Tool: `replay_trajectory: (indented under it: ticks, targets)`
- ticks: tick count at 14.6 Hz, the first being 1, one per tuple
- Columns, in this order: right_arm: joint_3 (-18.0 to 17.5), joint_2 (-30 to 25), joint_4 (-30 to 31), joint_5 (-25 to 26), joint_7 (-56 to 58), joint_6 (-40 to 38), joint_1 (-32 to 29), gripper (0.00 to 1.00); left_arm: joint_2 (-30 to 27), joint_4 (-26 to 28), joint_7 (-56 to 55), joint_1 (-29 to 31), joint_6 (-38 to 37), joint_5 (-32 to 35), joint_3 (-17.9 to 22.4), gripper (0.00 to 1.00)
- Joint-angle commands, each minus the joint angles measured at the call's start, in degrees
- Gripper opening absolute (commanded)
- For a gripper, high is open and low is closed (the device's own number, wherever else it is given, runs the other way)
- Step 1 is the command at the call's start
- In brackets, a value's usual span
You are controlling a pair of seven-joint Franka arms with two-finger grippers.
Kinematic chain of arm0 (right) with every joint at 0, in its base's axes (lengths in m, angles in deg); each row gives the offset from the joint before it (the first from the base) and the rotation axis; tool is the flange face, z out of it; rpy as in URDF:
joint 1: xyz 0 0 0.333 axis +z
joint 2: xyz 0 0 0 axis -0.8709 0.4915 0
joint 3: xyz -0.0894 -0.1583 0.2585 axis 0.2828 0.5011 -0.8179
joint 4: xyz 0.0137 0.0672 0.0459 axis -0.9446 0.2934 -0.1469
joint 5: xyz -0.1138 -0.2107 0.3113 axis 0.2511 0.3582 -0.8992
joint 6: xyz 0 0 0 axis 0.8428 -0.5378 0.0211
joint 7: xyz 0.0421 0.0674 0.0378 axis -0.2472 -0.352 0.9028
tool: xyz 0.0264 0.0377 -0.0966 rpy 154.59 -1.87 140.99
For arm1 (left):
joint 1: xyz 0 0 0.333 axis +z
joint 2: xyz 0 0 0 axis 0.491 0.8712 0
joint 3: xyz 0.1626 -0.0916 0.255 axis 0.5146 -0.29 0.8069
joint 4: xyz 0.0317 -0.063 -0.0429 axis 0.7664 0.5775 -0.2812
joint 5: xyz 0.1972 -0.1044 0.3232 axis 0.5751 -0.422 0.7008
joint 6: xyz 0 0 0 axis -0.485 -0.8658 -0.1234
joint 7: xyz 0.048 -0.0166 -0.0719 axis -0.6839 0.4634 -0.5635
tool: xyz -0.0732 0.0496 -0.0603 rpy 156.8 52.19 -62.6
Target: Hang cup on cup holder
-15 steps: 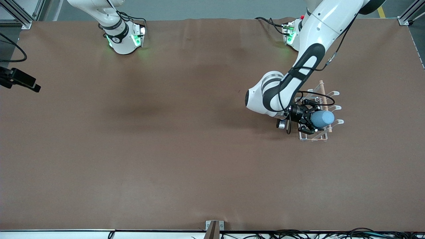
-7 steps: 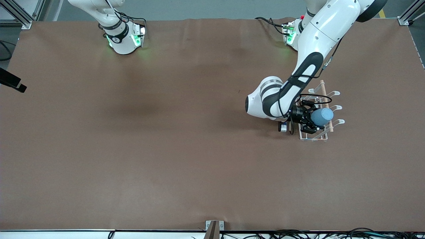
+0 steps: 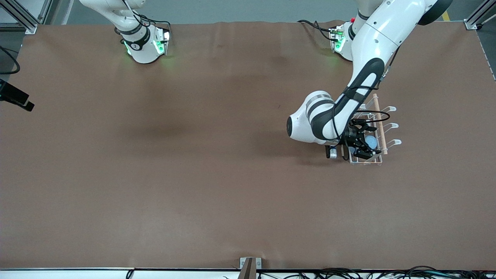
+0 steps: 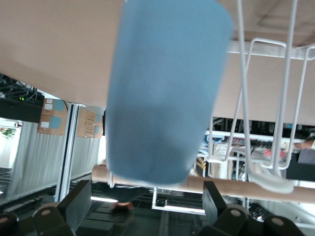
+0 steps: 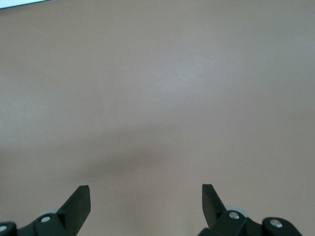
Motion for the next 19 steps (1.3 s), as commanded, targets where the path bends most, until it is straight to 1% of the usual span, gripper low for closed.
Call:
replay_trajectory:
  ticks: [1, 2, 4, 5, 8, 10, 11, 13, 16, 17, 19]
  targets:
    - [-1.7, -0.3, 0.4, 1.1, -0.1, 0.3, -1.4, 1.00, -3.2, -5.3, -5.0, 0.4, -0.5, -2.2, 0.1, 1.00]
    - [-1.6, -0.3, 0.4, 0.9, -0.1, 0.3, -1.6, 1.00, -4.4, -7.2, -9.4, 0.7, -0.4, -4.6, 0.8, 1.00]
    - [-1.6, -0.3, 0.4, 0.6, -0.1, 0.4, -1.6, 1.00, -7.2, -10.8, -18.9, 1.1, 0.6, -12.3, 2.5, 1.00]
    - [-1.6, -0.3, 0.4, 0.6, -0.1, 0.4, -1.6, 1.00, -8.9, -11.5, -22.1, 1.2, 2.6, -16.4, 3.5, 1.00]
    - [-1.6, -0.3, 0.4, 0.6, 0.1, 0.3, -1.6, 1.00, -16.2, -11.1, -26.0, 1.5, 11.2, -28.9, 8.5, 1.00]
    - [-1.6, -0.3, 0.3, 0.6, 1.7, 0.3, -1.4, 1.00, -20.5, -10.9, -27.9, 2.0, 15.6, -38.7, 12.6, 1.00]
    - [-1.6, -0.3, 0.3, 0.6, 1.8, 0.3, -1.4, 1.00, -22.4, -10.3, -28.1, 3.3, 17.5, -43.3, 13.5, 1.00]
    - [-1.6, -0.3, 0.3, 0.6, 1.8, 0.5, -1.4, 1.00, -25.7, -8.1, -28.9, 6.2, 21.3, -49.7, 13.6, 1.00]
    - [-1.7, -0.3, 0.3, 0.5, 1.8, 0.3, -1.4, 1.00, -31.6, -3.1, -29.6, 7.7, 26.7, -54.6, 14.1, 1.00]
    - [-1.7, -0.3, 0.3, 0.5, 1.8, 0.3, -1.4, 1.00, -33.3, -1.6, -30.1, 9.2, 28.0, -57.8, 14.2, 1.00]
    - [-1.7, -0.3, 0.3, 0.5, 1.8, 0.3, -1.4, 1.00, -36.4, 1.1, -30.3, 10.0, 29.6, -61.3, 14.5, 1.00]
